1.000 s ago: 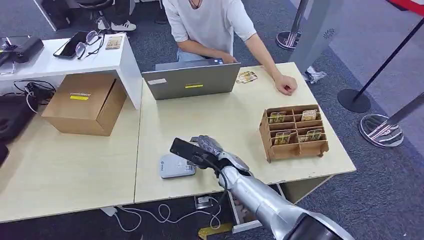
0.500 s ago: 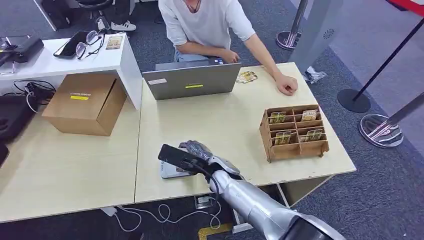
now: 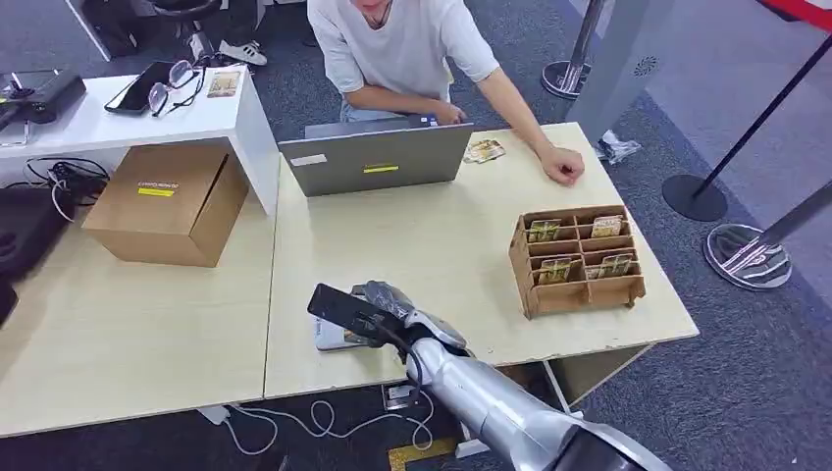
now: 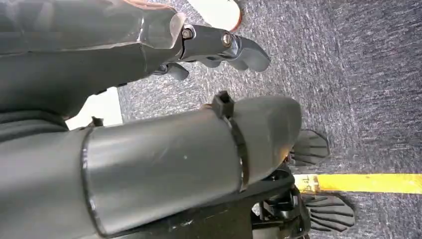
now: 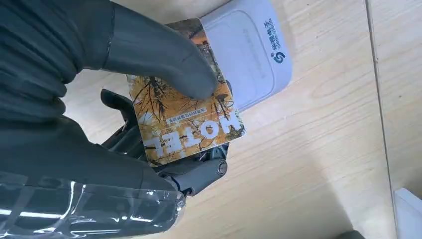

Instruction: Pass the card to the sensor for recognition and then transmit it.

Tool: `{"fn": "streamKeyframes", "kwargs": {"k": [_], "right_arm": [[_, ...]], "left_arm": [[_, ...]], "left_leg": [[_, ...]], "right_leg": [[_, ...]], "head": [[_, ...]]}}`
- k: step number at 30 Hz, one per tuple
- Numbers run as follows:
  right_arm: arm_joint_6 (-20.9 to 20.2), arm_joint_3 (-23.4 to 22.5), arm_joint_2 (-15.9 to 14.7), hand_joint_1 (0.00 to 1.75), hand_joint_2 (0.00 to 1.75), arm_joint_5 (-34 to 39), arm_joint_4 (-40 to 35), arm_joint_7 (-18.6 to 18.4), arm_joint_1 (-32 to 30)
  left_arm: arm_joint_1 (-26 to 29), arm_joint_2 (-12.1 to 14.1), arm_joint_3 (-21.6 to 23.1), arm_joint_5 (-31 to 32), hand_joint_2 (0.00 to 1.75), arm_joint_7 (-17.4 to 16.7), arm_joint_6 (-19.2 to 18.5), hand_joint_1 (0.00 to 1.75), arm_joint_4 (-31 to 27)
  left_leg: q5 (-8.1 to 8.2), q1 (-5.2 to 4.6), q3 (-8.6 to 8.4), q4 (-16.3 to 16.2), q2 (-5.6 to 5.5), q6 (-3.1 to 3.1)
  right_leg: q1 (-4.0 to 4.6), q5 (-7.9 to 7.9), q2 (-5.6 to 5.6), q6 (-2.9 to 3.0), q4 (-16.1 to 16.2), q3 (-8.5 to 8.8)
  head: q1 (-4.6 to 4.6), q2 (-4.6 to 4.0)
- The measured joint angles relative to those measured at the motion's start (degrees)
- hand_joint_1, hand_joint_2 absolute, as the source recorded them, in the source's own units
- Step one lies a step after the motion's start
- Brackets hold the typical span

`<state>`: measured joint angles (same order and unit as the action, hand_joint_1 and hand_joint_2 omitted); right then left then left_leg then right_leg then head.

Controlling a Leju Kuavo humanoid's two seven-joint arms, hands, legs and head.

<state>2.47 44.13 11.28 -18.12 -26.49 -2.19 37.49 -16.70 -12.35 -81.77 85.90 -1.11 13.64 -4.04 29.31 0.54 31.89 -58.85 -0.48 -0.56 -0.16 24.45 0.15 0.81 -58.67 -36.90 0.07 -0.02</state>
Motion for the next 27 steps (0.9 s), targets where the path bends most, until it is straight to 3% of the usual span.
{"fn": "streamKeyframes", "kwargs": {"k": [27], "right_arm": [[1.6, 0.0, 1.0, 1.75, 1.75, -0.1, 3.5, -4.2, 0.2]], "left_arm": [[-0.4, -0.4, 3.2, 0.0, 0.0, 0.0, -0.7, 0.0, 0.0]], "left_leg": [[0.0, 0.0, 0.01, 0.0, 0.0, 0.0]], "right_leg": [[0.0, 0.0, 0.0, 0.0, 0.0, 0.0]], "head": [[0.02, 0.0]]}}
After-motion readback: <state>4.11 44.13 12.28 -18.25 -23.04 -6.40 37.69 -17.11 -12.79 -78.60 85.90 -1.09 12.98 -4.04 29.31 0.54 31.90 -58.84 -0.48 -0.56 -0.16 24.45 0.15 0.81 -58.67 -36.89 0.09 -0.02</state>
